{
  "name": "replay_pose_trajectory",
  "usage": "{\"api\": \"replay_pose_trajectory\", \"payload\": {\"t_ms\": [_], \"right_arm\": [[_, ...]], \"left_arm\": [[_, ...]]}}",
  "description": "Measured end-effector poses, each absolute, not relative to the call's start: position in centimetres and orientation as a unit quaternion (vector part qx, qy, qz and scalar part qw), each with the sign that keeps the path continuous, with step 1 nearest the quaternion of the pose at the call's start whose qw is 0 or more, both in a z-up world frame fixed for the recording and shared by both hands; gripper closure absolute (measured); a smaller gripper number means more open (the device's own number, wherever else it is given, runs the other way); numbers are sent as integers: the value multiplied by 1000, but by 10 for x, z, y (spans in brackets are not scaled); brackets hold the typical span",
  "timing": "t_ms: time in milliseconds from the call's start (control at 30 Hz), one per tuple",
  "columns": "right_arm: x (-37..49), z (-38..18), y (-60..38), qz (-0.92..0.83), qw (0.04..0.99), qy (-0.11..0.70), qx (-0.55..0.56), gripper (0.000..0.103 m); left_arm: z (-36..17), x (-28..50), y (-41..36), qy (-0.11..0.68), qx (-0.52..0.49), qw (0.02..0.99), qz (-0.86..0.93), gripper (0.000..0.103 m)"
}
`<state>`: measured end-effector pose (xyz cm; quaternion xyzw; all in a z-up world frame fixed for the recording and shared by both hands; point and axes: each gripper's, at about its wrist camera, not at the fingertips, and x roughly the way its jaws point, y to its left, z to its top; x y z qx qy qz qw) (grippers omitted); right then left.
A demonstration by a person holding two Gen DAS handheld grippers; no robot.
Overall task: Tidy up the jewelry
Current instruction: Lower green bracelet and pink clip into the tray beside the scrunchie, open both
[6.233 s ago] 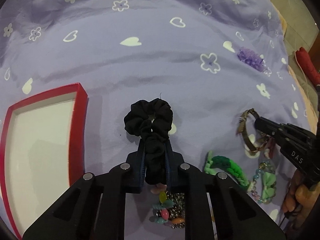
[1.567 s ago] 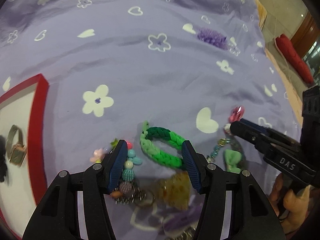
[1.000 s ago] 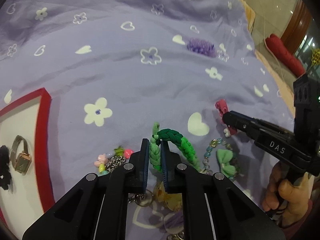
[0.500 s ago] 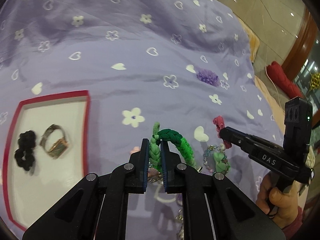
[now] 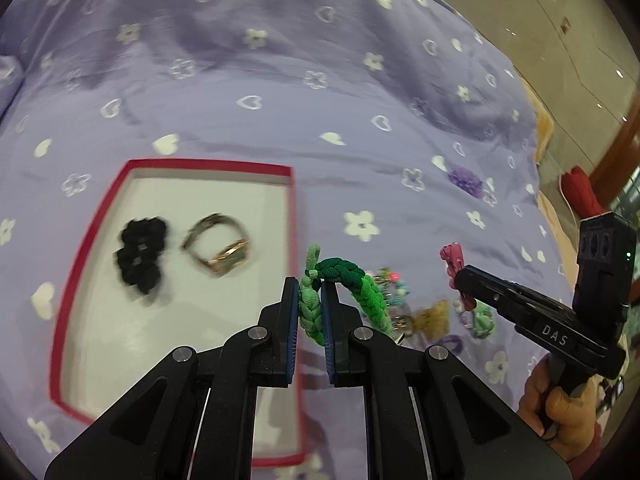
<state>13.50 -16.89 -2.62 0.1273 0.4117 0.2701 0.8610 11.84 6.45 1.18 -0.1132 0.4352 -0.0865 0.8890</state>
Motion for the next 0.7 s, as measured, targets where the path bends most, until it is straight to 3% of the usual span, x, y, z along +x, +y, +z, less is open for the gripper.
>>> {"api": "replay_pose_trajectory", "payload": {"t_ms": [700], "right_arm": [[129,-28,-38,371,818,432,81,88]], "left_arm": [[-8,98,170,446,-158,881,4,94]]}}
